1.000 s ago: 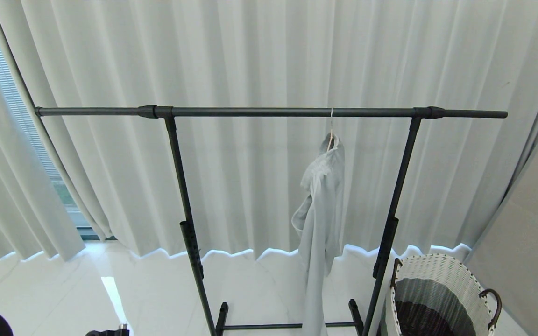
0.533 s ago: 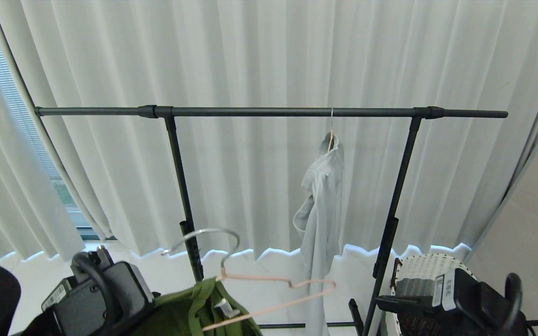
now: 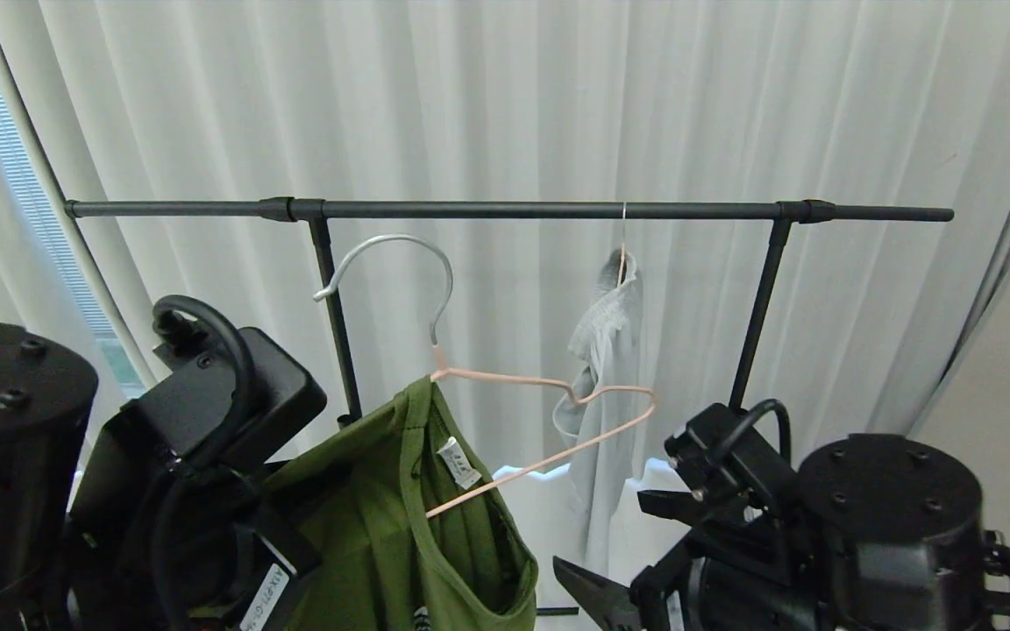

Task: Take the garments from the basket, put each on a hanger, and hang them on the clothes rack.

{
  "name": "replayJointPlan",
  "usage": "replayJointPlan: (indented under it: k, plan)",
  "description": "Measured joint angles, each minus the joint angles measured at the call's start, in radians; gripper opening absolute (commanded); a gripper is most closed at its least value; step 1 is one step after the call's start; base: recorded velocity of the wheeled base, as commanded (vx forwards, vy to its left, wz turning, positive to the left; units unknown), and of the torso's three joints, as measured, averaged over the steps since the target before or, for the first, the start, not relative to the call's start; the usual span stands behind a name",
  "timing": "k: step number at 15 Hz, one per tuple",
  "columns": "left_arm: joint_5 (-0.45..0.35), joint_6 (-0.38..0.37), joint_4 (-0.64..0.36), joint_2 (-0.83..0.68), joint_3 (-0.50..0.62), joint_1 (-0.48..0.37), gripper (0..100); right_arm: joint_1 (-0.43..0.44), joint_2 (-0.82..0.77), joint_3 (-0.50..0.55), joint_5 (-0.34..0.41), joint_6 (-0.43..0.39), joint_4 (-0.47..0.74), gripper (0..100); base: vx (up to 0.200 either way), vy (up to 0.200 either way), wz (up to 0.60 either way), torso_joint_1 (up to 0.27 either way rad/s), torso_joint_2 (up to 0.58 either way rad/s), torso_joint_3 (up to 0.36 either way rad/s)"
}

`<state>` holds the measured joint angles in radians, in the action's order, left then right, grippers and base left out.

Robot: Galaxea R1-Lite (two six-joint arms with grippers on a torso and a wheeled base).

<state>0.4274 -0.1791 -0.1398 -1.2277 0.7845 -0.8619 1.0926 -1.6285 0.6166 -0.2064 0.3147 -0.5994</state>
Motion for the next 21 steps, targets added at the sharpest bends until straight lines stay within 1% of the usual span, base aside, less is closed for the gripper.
replayJointPlan:
  k: [3,7,9,12,15,17,19,21]
  plan:
    - [0.0,0.005,0.0,-0.024,0.033,-0.001,0,-0.007,-0.09,0.071,-0.02,0.018,0.0,100,0.0,0.0,0.0,0.0,0.0,0.0]
    - [0.0,0.004,0.002,-0.03,0.04,-0.002,0,-0.025,-0.163,0.083,-0.036,0.018,0.001,100,0.0,0.0,0.0,0.0,0.0,0.0]
    - [0.0,0.004,0.002,-0.027,0.04,0.0,0,-0.04,-0.183,0.06,-0.06,0.013,0.003,100,0.0,0.0,0.0,0.0,0.0,0.0]
    - [0.0,0.006,0.002,-0.02,0.033,0.005,0,-0.09,-0.176,-0.019,-0.067,-0.02,0.002,100,0.0,0.0,0.0,0.0,0.0,0.0]
    - [-0.001,0.007,0.002,-0.016,0.014,0.005,0,-0.187,-0.132,-0.101,-0.068,-0.072,0.0,100,0.0,0.0,0.0,0.0,0.0,0.0]
    - [-0.003,0.004,0.002,-0.004,-0.027,0.003,0,-0.26,-0.096,-0.13,-0.068,-0.102,-0.002,100,0.0,0.0,0.0,0.0,0.0,0.0]
    - [-0.005,-0.002,0.002,0.02,-0.082,0.002,0,-0.309,-0.067,-0.139,-0.07,-0.126,-0.004,100,0.0,0.0,0.0,0.0,0.0,0.0]
    - [-0.006,-0.011,0.002,0.053,-0.152,-0.001,0,-0.336,-0.047,-0.141,-0.071,-0.139,-0.006,100,0.0,0.0,0.0,0.0,0.0,0.0]
